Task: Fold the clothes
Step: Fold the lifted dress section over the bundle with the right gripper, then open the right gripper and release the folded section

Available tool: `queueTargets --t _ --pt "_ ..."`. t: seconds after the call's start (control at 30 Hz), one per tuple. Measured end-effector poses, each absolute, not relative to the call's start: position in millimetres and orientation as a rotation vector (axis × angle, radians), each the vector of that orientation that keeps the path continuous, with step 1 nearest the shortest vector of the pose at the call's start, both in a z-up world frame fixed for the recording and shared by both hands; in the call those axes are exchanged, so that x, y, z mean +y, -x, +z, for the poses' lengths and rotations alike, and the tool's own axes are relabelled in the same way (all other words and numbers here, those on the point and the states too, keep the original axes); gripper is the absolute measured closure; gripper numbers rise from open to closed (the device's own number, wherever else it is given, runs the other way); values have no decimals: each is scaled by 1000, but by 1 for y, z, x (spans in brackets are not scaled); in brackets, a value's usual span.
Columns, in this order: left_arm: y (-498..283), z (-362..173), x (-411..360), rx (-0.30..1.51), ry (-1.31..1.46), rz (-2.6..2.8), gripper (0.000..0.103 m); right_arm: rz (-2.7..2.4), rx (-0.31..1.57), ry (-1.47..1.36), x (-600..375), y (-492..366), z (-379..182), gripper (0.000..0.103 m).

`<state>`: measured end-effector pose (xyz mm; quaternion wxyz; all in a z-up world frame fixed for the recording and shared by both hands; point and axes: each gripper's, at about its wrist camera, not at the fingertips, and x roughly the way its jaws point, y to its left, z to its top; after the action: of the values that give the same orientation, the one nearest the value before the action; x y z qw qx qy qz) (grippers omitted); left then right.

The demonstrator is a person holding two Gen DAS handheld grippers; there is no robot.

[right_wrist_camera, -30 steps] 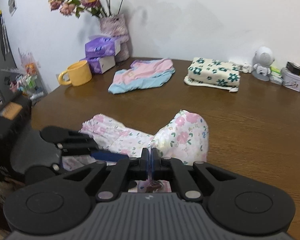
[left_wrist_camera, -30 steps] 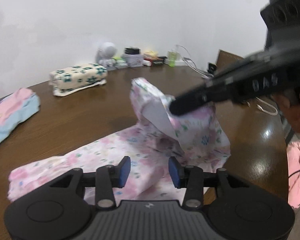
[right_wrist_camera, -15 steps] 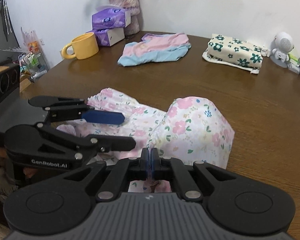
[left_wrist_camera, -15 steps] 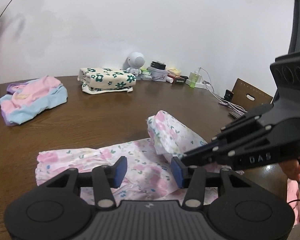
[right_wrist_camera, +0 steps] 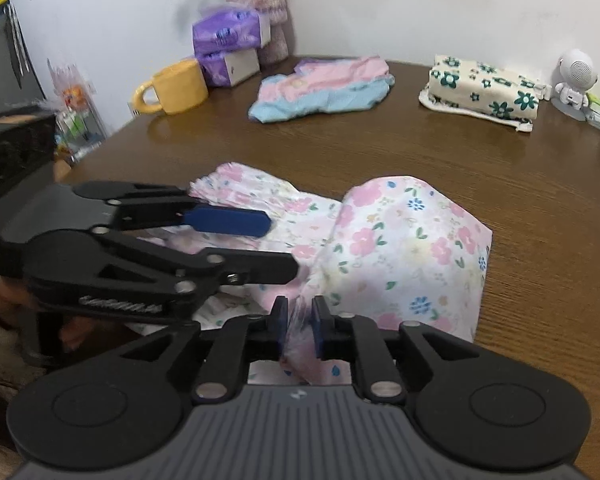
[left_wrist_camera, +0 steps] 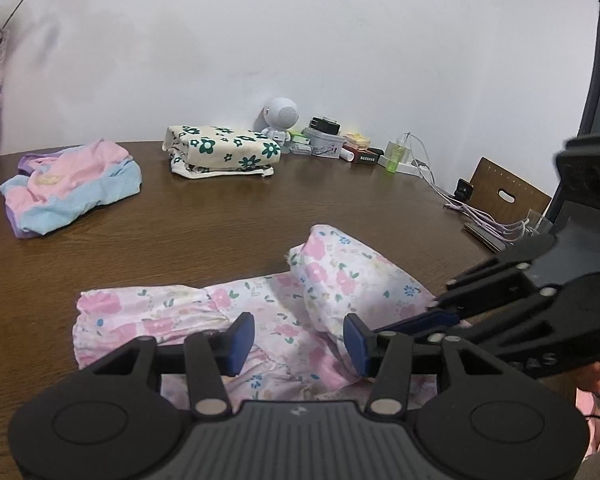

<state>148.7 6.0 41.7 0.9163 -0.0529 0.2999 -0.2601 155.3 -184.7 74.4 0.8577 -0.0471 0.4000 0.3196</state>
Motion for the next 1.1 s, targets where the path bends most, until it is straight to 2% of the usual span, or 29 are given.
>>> queueTargets --t 0.27,0.4,0.73,0.93,1.1 --pt "-151 46 11 601 154 -522 55 547 717 -48 -241 -132 95 87" --pt "-151 55 10 592 232 -541 54 455 705 -124 -271 -143 86 87" --pt "-142 54 -28 645 205 -545 51 510 712 -122 -262 -161 48 87" --pt "-130 49 -37 704 194 -525 44 532 648 -166 -275 -149 55 87" --pt "-111 52 -50 685 112 -523 44 523 621 -217 -300 -129 57 70"
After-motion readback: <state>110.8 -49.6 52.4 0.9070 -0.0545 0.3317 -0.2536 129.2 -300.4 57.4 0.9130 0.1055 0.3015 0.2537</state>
